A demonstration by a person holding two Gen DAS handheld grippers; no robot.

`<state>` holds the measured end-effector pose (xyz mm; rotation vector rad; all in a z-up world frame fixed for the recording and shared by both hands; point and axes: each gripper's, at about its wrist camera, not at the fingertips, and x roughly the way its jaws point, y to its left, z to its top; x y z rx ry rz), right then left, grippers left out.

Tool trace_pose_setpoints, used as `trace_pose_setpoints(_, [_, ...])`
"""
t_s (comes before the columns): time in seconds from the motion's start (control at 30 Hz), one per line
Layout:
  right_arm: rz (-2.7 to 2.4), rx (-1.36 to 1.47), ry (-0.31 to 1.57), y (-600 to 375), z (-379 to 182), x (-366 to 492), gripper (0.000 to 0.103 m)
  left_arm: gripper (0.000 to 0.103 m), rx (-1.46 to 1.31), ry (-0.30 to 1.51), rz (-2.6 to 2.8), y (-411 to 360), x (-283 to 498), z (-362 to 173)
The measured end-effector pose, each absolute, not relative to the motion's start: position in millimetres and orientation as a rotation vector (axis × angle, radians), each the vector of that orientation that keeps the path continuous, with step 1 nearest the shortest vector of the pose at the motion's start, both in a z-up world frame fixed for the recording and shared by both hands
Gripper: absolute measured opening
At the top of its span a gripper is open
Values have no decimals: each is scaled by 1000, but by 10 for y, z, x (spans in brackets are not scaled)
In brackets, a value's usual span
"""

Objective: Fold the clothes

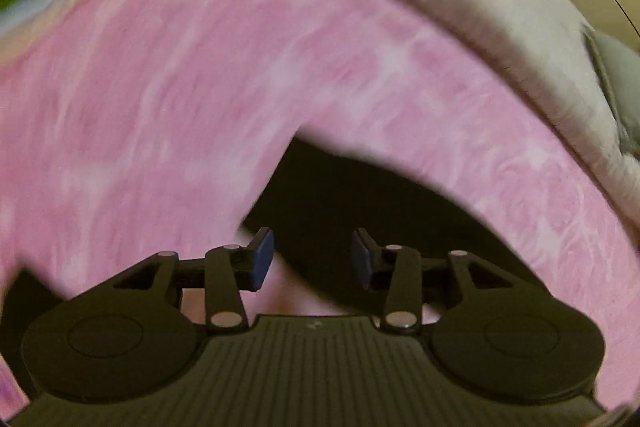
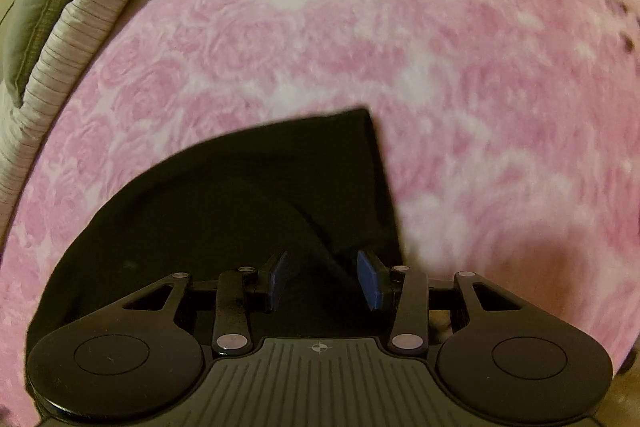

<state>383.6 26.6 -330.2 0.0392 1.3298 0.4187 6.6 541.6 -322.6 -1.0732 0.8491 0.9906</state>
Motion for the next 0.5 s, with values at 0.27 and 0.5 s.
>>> trace_pose_setpoints(0.27, [455,19,1321,382,-3242,3368,42,0,-1408,572,1004,5621,102,-3937])
trace_pose_setpoints(0.5, [388,39,1290,252,-3096,3061,42,0,-805,490,768,6151,750,-2732])
